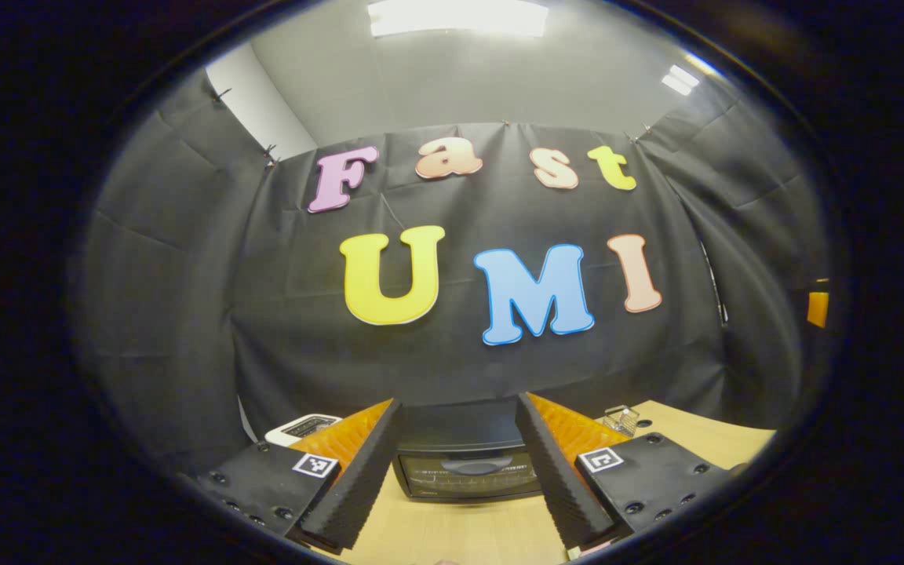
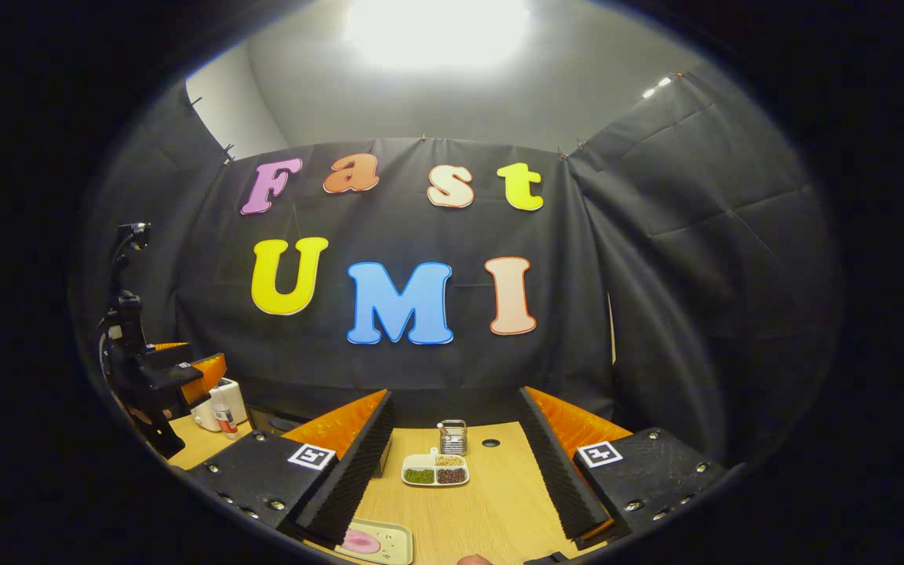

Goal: Open the electric oven with the left hand, put the food in, and close the electric oven.

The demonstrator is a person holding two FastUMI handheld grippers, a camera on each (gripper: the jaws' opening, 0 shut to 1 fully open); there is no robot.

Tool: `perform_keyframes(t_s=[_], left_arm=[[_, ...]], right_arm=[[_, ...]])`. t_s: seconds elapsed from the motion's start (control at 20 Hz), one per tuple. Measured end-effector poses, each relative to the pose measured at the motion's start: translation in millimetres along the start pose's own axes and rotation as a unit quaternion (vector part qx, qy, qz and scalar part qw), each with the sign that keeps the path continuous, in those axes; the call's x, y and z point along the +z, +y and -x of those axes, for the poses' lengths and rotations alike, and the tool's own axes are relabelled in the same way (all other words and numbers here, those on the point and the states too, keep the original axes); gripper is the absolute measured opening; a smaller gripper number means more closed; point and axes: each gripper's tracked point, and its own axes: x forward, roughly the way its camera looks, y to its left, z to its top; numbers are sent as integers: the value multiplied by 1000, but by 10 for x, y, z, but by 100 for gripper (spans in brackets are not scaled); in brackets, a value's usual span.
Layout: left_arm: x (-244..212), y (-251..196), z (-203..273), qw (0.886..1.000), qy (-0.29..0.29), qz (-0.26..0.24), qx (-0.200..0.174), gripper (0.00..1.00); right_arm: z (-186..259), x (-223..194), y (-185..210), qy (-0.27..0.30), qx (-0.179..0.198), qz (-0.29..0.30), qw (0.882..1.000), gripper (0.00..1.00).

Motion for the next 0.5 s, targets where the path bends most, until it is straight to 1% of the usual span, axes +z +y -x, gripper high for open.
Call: perform_keyframes(t_s=[0.2,0.25,0.3,0.5], left_arm=[[-307,-71,-437,999,22,21,-21,100],[-410,-89,-523,999,32,24,-26,96],[-490,-106,-615,998,40,28,-30,100],[-766,-202,-969,997,60,27,-50,91]], right_arm=[[-85,-1,38,5,-26,14,1000,96],[-112,4,50,5,-31,16,999,96],[-126,-5,60,6,-37,19,999,96],[-177,-75,90,17,-63,27,997,96]])
